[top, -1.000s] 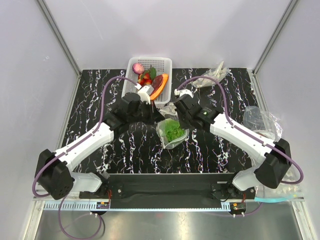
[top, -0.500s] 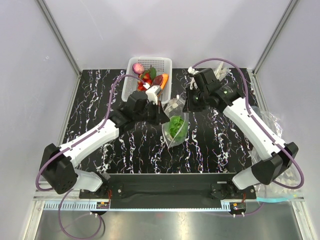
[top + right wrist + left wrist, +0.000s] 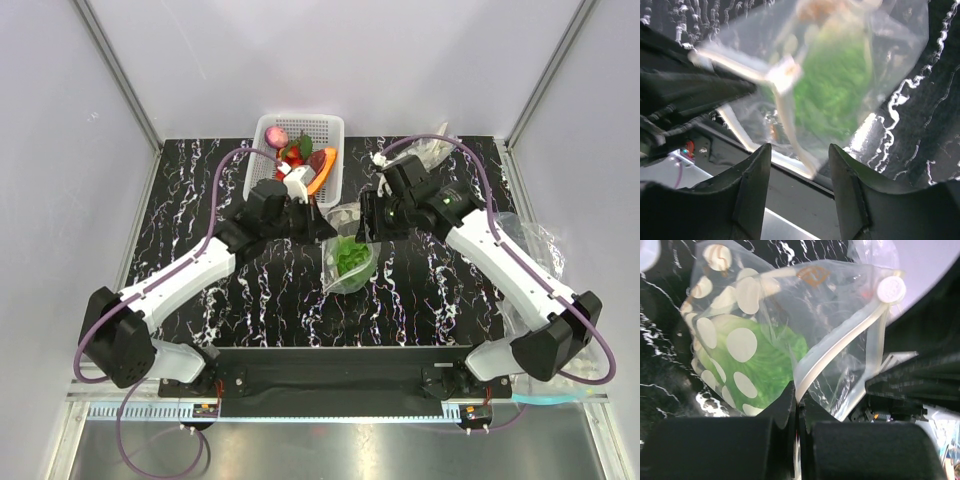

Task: Place the food in the zip-top bag and seal the zipper
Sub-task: Adjust the fake vegetable in the zipper food storage bag.

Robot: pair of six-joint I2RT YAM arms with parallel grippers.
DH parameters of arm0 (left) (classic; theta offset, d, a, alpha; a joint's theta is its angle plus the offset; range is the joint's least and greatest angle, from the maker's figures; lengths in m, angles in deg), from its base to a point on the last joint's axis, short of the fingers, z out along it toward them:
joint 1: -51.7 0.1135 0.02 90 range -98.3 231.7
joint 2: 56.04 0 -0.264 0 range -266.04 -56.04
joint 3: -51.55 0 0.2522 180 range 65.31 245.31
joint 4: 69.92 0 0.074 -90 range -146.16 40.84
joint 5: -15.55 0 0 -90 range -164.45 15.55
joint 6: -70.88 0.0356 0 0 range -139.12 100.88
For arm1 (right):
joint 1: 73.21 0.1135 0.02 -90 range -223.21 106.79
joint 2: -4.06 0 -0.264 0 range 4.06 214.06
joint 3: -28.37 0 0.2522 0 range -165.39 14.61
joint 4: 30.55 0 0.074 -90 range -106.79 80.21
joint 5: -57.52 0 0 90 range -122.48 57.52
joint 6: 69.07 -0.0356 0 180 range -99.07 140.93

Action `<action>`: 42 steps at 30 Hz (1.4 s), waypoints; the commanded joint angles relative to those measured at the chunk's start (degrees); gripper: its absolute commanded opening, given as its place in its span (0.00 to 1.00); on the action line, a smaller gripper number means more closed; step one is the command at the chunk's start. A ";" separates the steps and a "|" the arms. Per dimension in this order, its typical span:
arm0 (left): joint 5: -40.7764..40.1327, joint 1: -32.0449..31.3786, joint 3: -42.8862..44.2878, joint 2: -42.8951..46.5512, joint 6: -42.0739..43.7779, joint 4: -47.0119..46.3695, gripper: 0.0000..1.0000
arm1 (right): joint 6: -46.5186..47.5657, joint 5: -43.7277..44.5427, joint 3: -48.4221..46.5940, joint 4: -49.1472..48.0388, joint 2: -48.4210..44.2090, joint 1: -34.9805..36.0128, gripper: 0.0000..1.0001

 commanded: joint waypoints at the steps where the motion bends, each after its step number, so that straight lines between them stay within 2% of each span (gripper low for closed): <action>1: 1.94 1.30 1.47 0.04 -0.08 -3.92 0.00 | -1.71 9.72 1.97 -1.11 -2.43 3.24 0.56; 2: 1.68 1.57 1.82 -0.05 0.01 -3.66 0.00 | -2.58 14.29 2.76 -0.59 -2.61 4.38 0.56; 9: 0.97 1.83 2.09 0.30 0.54 -2.86 0.00 | -6.19 19.52 7.07 -3.22 -3.75 7.99 0.54; 13: 0.36 2.01 2.26 0.57 0.98 -2.07 0.00 | -8.38 24.08 7.07 -2.34 -2.35 10.63 0.47; 14: 0.27 2.01 2.26 0.57 1.06 -1.98 0.00 | -8.82 24.62 7.25 -2.25 -2.26 10.72 0.35; 16: 0.09 2.10 2.18 0.65 0.98 -1.90 0.00 | -9.09 26.02 7.25 -1.64 -2.08 10.81 0.22; 18: 0.18 2.01 2.44 0.57 1.15 -1.55 0.00 | -8.92 27.95 6.20 0.02 -2.08 10.81 0.00; 22: 2.46 0.96 3.14 -1.62 0.63 -1.54 0.00 | -8.22 36.81 -0.55 9.06 -2.17 10.81 0.00; 25: 3.34 -1.24 2.62 -2.94 -1.39 -5.30 0.00 | -6.55 40.95 -6.78 15.47 -0.77 10.37 0.00; 28: 5.10 -4.31 3.49 -5.48 -3.06 -7.25 0.00 | -5.23 43.16 -14.51 21.45 2.48 10.28 0.00; 32: 6.78 -4.85 2.09 -6.82 -4.04 -8.93 0.03 | -2.94 41.23 -17.54 21.66 4.68 10.28 0.00; 33: 6.43 -4.24 1.57 -6.90 -3.77 -8.75 0.05 | -2.77 41.06 -17.28 21.31 5.21 10.37 0.00; 36: 5.29 -2.31 -1.24 -6.47 -2.54 -8.23 0.21 | -1.89 39.13 -13.86 17.02 7.92 10.28 0.00; 37: 4.67 -1.95 -1.69 -6.29 -1.15 -7.27 0.35 | -1.45 38.51 -11.58 15.78 8.55 10.28 0.00; 39: 1.43 -1.33 -2.13 -6.38 0.79 -4.98 0.50 | -1.01 37.28 -8.16 11.58 9.95 10.28 0.00; 40: 0.63 -1.24 -2.04 -6.29 2.63 -2.97 0.62 | -0.83 37.10 -7.18 10.24 10.39 10.28 0.00; 42: -1.13 -0.54 -2.22 -5.94 4.22 -1.38 0.71 | -0.74 36.40 -5.51 7.17 11.18 10.28 0.00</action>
